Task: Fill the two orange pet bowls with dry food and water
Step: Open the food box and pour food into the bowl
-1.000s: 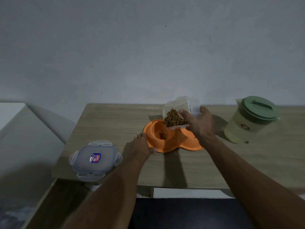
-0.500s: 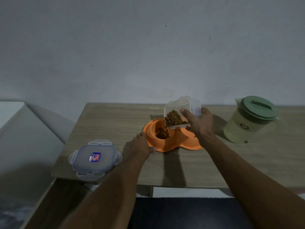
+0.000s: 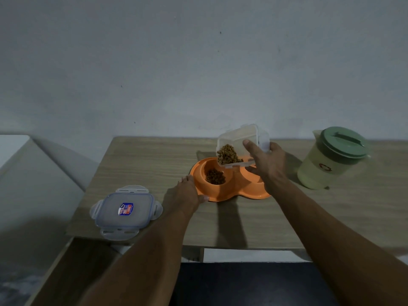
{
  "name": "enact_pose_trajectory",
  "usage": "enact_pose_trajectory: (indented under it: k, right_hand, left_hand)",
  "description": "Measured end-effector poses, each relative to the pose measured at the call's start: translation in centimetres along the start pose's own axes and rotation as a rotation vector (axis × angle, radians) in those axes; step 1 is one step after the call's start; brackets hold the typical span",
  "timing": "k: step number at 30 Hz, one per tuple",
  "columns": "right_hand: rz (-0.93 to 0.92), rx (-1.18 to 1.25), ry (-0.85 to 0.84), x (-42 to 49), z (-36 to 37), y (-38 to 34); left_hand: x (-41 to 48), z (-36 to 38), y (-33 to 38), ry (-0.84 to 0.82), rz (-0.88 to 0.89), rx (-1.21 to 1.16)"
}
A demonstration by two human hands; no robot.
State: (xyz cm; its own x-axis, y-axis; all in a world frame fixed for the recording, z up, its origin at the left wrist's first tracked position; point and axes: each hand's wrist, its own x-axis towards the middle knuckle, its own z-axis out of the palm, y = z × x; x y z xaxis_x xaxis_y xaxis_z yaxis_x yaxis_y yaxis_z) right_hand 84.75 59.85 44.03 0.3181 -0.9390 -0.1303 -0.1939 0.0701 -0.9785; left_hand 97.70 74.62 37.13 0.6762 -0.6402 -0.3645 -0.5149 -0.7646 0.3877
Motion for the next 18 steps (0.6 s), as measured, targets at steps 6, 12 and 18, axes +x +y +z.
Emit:
enact_pose_trajectory:
  k: [6,12,18]
  right_hand:
    - [-0.058,-0.147,0.034,-0.54,0.2,0.58]
    - [0.018,-0.018,0.033,-0.01,0.17,0.38]
    - [-0.041,-0.104,0.036,-0.04,-0.01,0.38]
  left_hand:
    - [0.12,0.05,0.01,0.0,-0.003,0.007]
    - [0.17,0.17,-0.06,0.013,-0.006,-0.02]
    - [0.07,0.21,0.05,0.02,-0.019,-0.027]
